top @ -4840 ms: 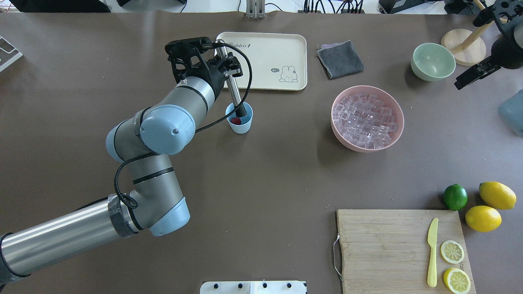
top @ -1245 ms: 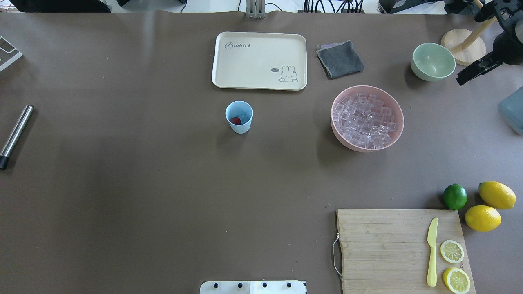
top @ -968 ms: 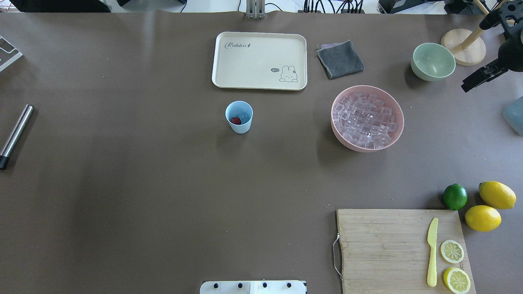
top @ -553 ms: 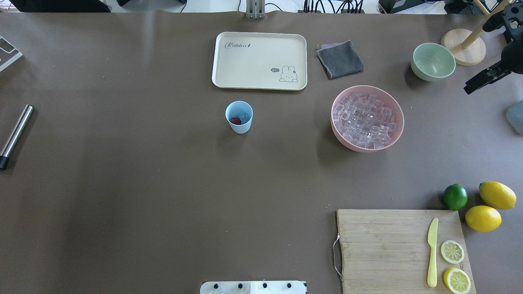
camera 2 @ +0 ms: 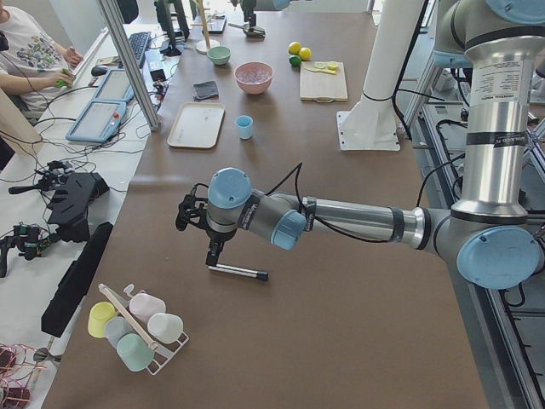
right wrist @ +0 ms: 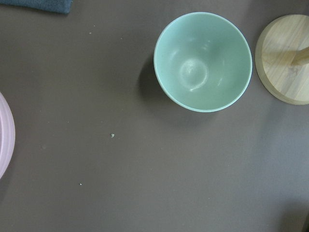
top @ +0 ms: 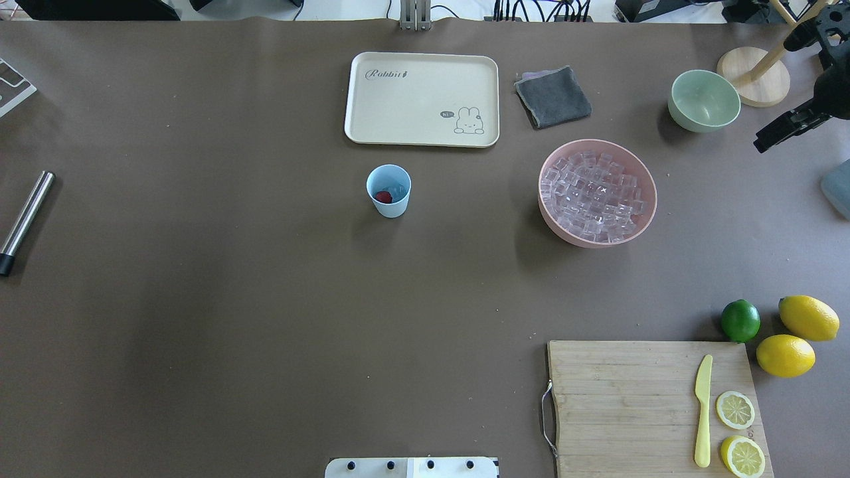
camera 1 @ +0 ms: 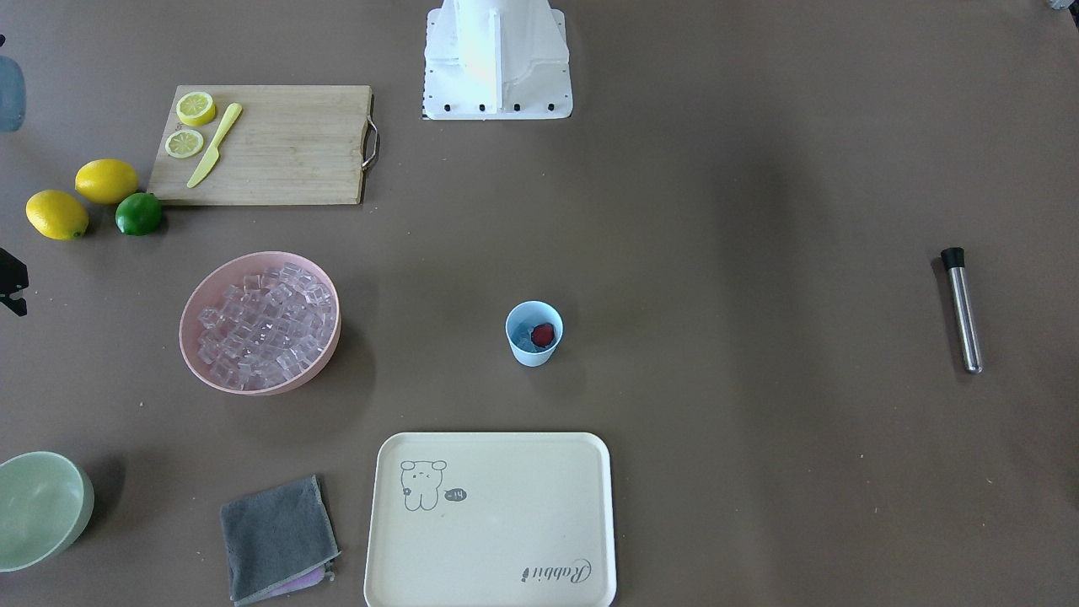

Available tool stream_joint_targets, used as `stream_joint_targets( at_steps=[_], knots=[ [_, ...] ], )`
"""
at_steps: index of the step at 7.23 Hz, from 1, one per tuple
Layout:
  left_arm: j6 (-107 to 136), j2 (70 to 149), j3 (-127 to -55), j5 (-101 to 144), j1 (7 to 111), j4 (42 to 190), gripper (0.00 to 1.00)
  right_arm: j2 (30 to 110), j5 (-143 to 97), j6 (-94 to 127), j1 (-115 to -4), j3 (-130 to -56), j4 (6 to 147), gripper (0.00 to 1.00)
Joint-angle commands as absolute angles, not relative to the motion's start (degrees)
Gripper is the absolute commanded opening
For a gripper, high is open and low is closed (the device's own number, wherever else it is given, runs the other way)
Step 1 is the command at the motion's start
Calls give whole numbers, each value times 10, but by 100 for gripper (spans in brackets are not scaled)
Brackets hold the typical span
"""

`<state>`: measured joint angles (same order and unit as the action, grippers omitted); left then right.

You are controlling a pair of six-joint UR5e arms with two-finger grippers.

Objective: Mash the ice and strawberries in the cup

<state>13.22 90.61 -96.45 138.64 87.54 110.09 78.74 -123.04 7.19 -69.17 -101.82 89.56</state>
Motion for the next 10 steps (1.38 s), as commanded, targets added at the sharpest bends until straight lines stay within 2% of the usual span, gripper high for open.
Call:
stream_joint_targets(
  at_steps=[1, 4, 6, 10],
  knots=[
    [121, 925, -969, 1375, 870, 1085, 98, 787, -1237, 76, -692, -1018, 893, 98],
    [120, 928, -947, 1374, 873, 1084, 98, 795, -1237, 64, -701, -986, 892, 98],
    [120, 931, -960, 1357, 873, 1083, 98, 792, -1278, -33, -766, -941, 893, 98],
    [121, 942, -953, 1358, 871, 1081, 98, 820, -1292, -74, -802, -941, 892, 98]
  ],
)
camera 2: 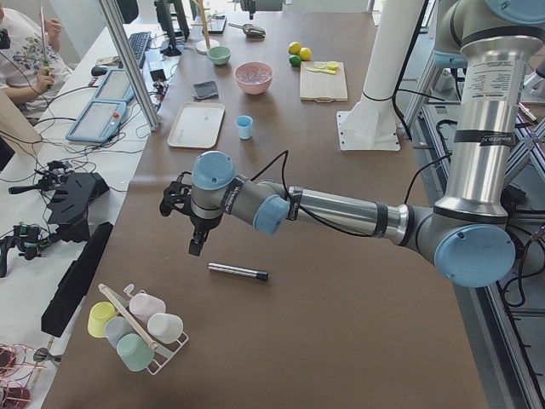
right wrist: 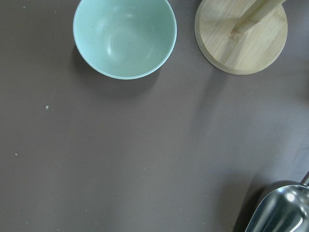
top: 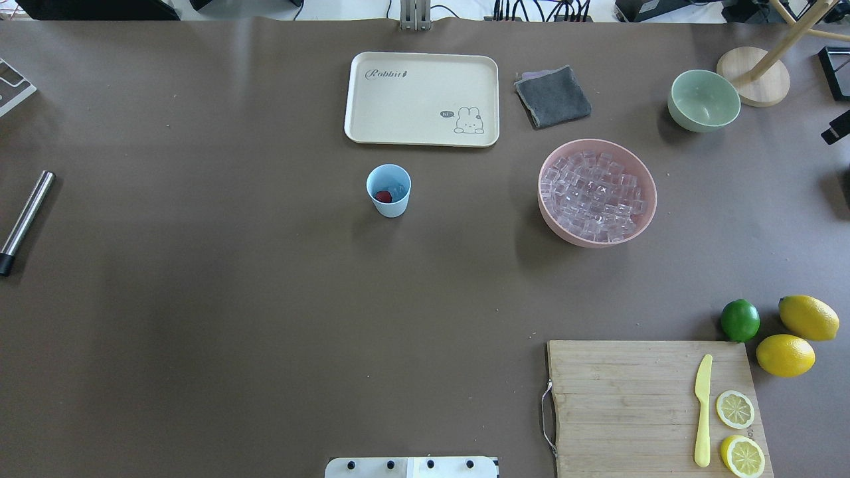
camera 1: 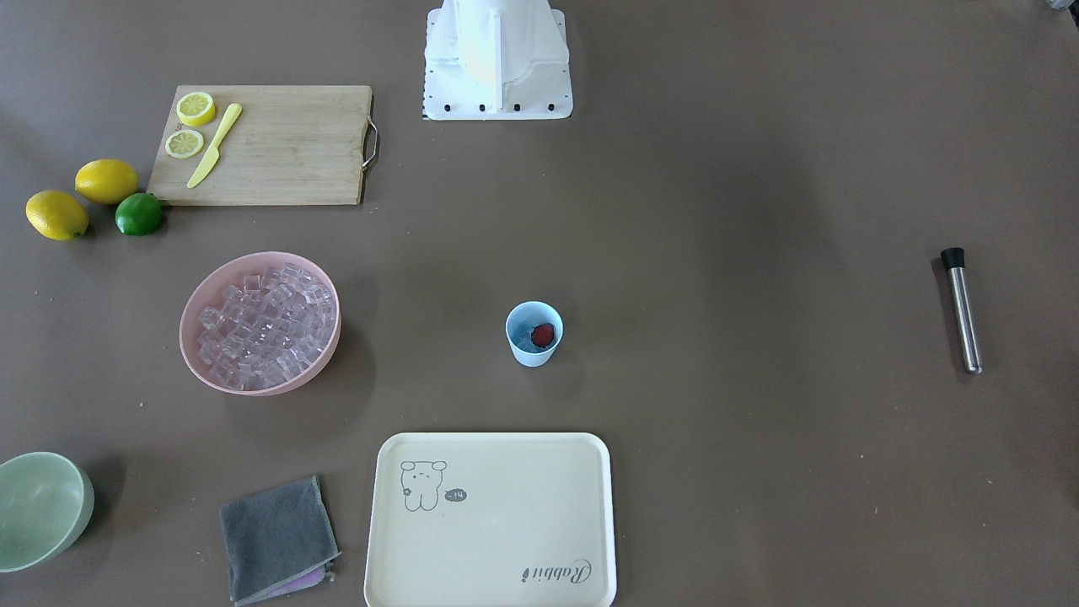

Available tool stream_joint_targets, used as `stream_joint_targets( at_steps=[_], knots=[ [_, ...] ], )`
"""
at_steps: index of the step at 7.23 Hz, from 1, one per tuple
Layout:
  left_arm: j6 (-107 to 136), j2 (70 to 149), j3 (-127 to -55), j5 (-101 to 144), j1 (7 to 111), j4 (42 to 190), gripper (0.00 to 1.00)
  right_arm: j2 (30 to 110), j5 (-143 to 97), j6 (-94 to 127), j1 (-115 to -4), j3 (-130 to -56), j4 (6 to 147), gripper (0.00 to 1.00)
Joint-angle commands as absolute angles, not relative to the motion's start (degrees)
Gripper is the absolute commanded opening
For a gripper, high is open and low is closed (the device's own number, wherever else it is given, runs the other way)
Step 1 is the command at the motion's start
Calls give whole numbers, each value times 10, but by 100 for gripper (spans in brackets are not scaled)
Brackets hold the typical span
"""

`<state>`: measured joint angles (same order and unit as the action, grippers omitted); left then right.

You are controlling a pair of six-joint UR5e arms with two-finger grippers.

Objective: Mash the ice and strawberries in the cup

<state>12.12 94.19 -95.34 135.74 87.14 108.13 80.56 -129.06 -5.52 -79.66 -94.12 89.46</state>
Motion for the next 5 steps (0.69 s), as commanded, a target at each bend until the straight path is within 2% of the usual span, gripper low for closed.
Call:
stream_joint_targets(
  at_steps=[1, 5],
  knots=[
    [121, 943, -953, 1357, 871, 1081, 98, 824, -1292, -76, -807, -947, 892, 98],
    [121, 950, -952, 1358, 871, 1080, 98, 884, -1293, -77, -813, -1002, 892, 98]
  ],
)
